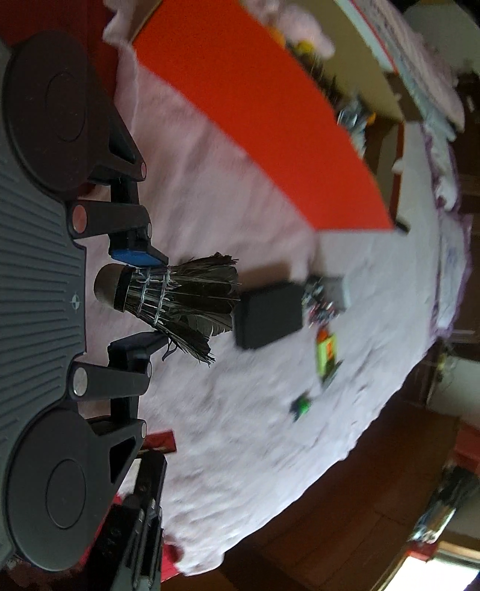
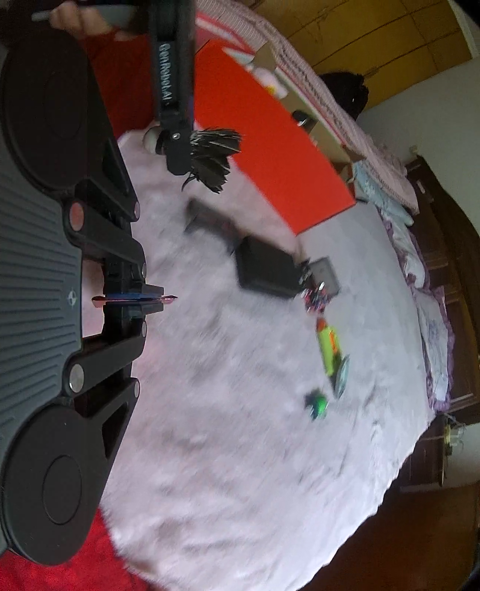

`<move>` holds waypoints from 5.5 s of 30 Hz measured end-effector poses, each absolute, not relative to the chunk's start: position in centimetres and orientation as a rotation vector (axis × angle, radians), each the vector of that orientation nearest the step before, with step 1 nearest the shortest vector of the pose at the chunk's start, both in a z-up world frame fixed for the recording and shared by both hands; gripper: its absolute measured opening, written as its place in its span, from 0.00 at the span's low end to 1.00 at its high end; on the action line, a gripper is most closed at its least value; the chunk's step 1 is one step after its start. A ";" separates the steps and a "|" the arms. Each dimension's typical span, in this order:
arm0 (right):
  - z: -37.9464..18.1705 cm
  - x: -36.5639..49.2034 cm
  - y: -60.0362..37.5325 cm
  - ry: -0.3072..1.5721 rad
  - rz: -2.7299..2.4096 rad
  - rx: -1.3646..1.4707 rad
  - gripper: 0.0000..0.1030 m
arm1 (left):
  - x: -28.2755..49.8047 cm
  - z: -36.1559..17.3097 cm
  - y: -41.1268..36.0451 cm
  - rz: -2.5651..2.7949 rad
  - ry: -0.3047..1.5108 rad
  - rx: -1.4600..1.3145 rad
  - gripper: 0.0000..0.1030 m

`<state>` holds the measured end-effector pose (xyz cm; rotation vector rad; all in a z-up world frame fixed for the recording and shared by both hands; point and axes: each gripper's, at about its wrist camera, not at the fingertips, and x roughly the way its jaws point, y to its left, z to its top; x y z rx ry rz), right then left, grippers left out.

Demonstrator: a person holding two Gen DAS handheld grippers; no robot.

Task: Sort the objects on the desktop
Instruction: 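Carry the shuttlecock with the left gripper while the right gripper carries the red packet to the box, then open both grippers over the box to drop the shuttlecock and packet, then grasp the grey plastic tray with the left gripper while the right gripper grasps the green toy figure, then carry the grey tray and green toy over the box and open both grippers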

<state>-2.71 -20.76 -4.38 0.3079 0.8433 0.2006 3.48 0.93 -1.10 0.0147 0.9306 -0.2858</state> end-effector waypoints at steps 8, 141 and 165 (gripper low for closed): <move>-0.9 0.8 -17.1 0.802 0.299 0.321 0.02 | 4.0 0.9 5.7 -0.193 0.868 -0.046 0.37; -8.3 1.1 -26.2 0.867 -0.039 0.391 0.40 | 8.7 -7.1 -1.4 -0.286 1.073 0.015 0.49; -4.6 4.5 -20.7 0.824 0.155 0.359 0.28 | 9.2 2.2 4.6 -0.176 0.827 0.004 0.47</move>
